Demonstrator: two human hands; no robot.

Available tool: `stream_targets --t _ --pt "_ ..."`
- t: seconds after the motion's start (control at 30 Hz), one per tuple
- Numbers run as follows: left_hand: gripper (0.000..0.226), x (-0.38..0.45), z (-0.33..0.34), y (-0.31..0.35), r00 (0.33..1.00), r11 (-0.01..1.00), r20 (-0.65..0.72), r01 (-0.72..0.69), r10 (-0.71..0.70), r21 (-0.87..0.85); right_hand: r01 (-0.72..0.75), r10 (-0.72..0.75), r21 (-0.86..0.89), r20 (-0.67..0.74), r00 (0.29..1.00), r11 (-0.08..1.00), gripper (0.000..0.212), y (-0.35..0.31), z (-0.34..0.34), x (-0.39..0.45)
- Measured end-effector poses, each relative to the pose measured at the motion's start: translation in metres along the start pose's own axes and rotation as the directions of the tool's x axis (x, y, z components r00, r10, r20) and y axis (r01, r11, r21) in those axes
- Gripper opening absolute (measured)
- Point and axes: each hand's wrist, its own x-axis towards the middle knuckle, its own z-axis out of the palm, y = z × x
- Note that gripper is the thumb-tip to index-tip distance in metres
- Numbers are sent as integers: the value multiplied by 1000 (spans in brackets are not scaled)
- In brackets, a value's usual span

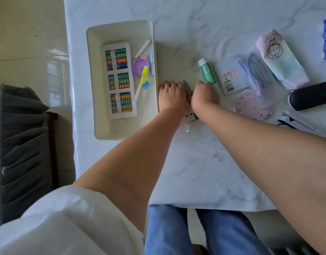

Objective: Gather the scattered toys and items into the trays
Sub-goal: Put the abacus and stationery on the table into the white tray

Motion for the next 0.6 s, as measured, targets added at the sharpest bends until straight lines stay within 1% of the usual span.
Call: stream_targets --t 0.1,0.2,0.23,0.3,0.33,0.37,0.43,0.5,0.53,0.6 --pt "32 1 1 3 999 998 17 39 -38 -51 -57 57 48 0 998 997 34 3 1 4" --pt "42 -3 -7 4 996 981 50 76 -68 -178 -113 117 168 -14 993 979 28 2 5 8" --pt "45 -6 -11 2 995 969 63 86 -73 -232 -128 130 201 5 992 971 26 2 3 7" --pt "49 -12 -22 0 993 937 77 106 -85 -333 -116 104 224 66 992 968 20 2 -4 7" --pt "50 -15 -28 -3 993 919 71 114 -94 -377 -106 93 230 67 993 967 18 2 -11 6" --pt "49 -18 -33 -7 994 903 46 107 -97 -416 -113 96 274 74 993 955 16 -1 -19 5" --pt "46 -25 -44 -16 994 872 -52 62 -100 -486 -120 89 433 92 992 893 11 -6 -34 5" --pt "42 -31 -54 -31 976 836 -173 20 -136 -548 -103 82 576 62 995 811 9 -21 -50 2" --pt "41 -33 -57 -39 963 822 -212 17 -167 -569 -97 62 635 77 995 766 15 -30 -55 2" --pt "42 -35 -63 -58 941 808 -230 69 -247 -584 -73 -23 741 118 993 668 26 -54 -63 -3"
